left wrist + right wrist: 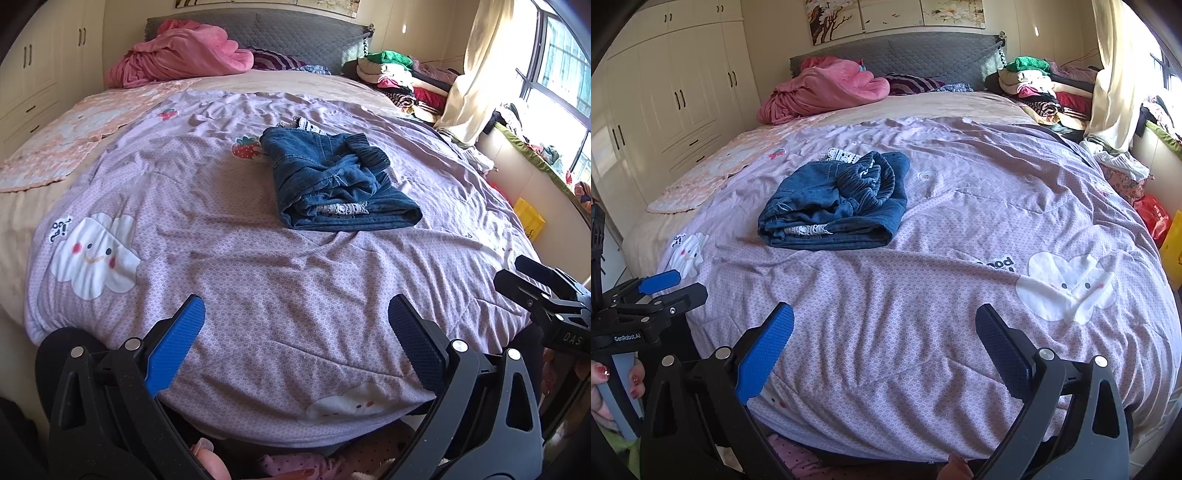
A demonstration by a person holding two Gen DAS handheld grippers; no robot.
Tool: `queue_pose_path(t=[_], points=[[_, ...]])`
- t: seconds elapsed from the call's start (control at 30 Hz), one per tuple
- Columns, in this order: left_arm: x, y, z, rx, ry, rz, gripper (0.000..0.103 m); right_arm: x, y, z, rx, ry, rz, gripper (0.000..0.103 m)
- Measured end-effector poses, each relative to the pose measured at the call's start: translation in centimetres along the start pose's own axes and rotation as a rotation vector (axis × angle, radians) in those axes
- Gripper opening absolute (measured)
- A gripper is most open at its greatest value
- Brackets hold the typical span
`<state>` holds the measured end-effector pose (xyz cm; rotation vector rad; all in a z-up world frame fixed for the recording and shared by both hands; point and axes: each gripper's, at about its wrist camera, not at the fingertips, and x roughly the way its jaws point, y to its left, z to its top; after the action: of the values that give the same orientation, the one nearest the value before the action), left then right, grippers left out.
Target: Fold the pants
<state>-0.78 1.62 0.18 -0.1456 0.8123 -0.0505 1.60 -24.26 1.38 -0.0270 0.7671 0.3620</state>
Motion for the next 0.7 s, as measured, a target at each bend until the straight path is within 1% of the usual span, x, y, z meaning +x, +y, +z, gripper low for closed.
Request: queue_pose_path(t=[0.7], points=[[0.17,-0.02,-0.19,0.0,0.01,0.003,0.093,-0.09,-0.06,0.03,-0.001,0.004,-0.01,0.098]])
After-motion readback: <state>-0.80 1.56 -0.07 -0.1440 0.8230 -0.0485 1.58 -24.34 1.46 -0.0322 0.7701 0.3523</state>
